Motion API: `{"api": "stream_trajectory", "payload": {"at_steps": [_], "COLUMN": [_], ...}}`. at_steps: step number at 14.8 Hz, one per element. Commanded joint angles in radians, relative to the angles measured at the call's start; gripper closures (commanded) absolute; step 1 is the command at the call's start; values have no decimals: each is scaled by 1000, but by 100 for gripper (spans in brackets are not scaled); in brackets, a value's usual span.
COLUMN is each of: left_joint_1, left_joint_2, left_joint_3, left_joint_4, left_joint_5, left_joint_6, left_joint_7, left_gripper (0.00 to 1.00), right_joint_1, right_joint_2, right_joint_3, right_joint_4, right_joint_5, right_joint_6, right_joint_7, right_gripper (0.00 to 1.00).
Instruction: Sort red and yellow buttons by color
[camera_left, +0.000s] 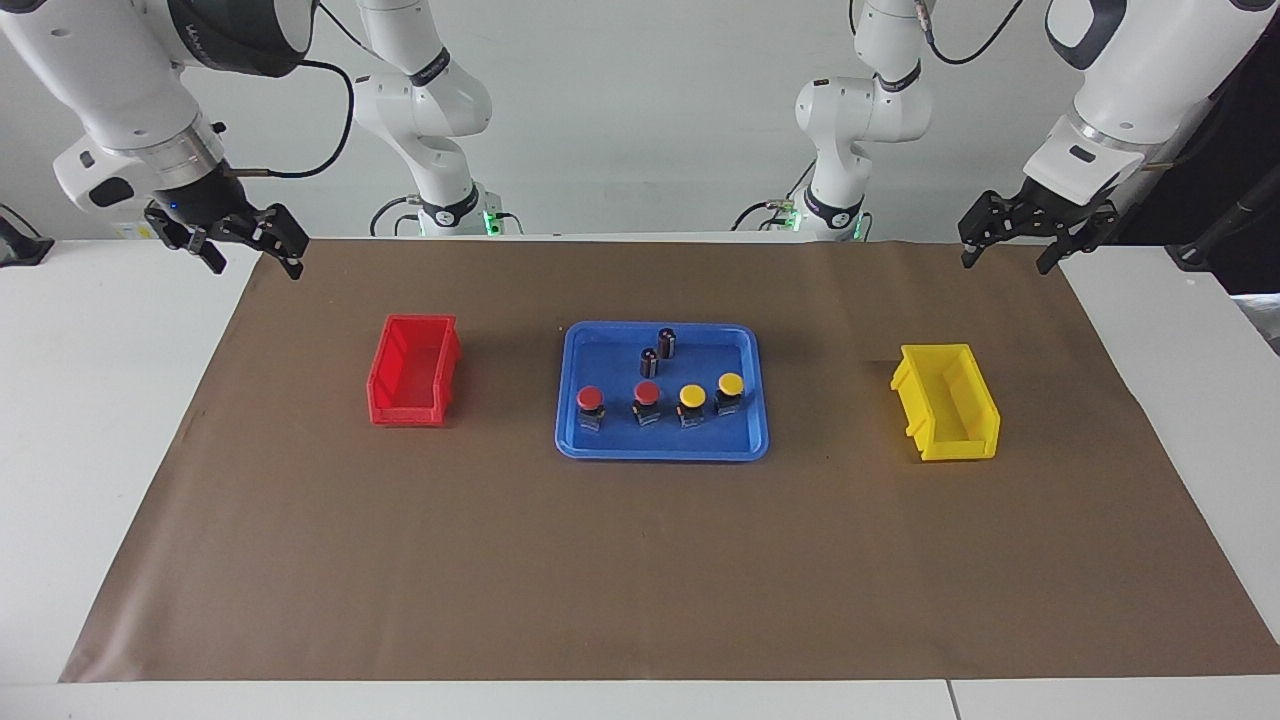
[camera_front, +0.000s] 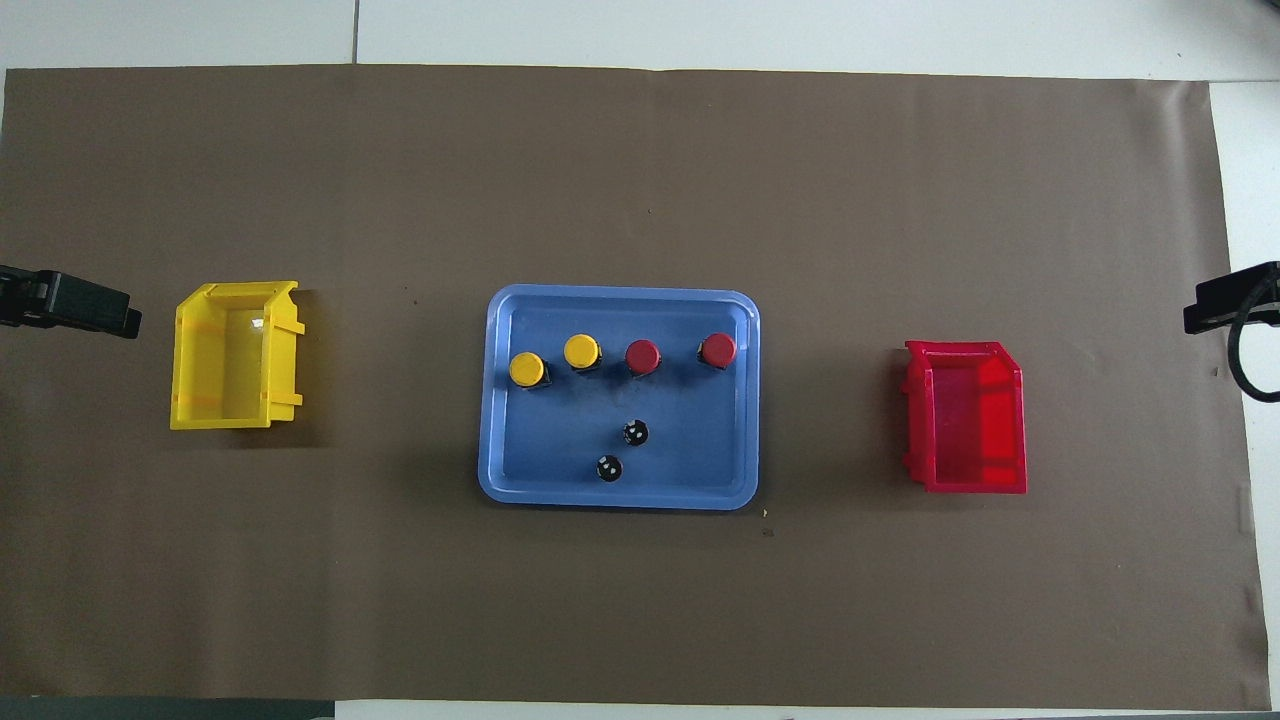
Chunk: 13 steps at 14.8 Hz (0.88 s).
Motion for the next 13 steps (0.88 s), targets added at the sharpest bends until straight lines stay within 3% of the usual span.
{"api": "stream_trajectory", "payload": {"at_steps": [1,13], "left_joint_1": [-6,-6], "left_joint_2": [-17,-17], "left_joint_3": [7,7], "left_joint_4": [-17,-17], "left_joint_5": [12,12], "left_joint_6": [-12,-12], "left_joint_7": [-1,-1], "left_gripper": [0,0], "right_joint_1": [-6,-5], "right_joint_2": [-22,-22], "right_joint_3": [3,9], "right_joint_4": [-25,-25], "right_joint_5": [15,15], "right_joint_6": [9,1], "right_joint_7": [-18,-30], "right_gripper": [0,0]}}
